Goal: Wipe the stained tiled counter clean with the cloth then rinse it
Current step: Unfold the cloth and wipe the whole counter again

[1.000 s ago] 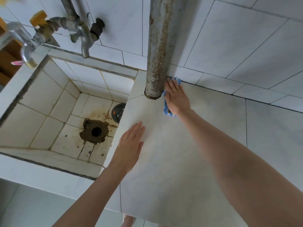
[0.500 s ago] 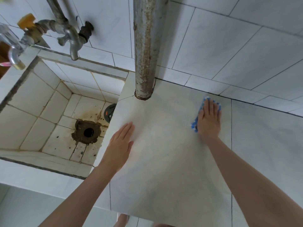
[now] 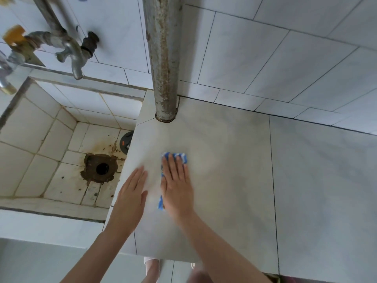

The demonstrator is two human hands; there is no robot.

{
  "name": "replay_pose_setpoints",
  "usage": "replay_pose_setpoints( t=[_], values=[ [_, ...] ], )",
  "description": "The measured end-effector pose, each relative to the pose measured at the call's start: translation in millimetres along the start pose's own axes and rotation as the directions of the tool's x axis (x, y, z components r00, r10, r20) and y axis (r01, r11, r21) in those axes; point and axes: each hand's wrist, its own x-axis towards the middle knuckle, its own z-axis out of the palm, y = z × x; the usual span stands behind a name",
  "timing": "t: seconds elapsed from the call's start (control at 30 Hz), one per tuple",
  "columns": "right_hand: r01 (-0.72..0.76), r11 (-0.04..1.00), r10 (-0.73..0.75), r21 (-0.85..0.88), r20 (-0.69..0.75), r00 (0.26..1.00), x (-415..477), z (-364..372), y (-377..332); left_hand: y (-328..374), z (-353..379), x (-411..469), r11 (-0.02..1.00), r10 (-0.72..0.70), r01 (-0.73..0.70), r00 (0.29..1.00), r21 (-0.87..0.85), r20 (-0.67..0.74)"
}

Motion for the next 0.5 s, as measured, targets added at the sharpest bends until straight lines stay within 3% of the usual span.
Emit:
replay_pose_setpoints(
  t=[0.17,0.4,0.5],
  values=[
    [0.076,0.992,-0.072,-0.101,0.036,0.997,-17,-8,22,-3,0,-12,1.000,0.010,-0.009,1.000,-0.029,0.011],
    [-0.259,0.947,0.252,-0.191,-0.064,0.966,-51,-47,155,-4,-2,-15,0.998,0.052,-0.051,0.998,-0.041,0.021],
    [-0.326,0.935,0.328,-0.137,-0.009,0.945,-54,-57,173,-3,-4,-17,0.997,0.054,-0.053,0.998,-0.054,0.022]
  ],
)
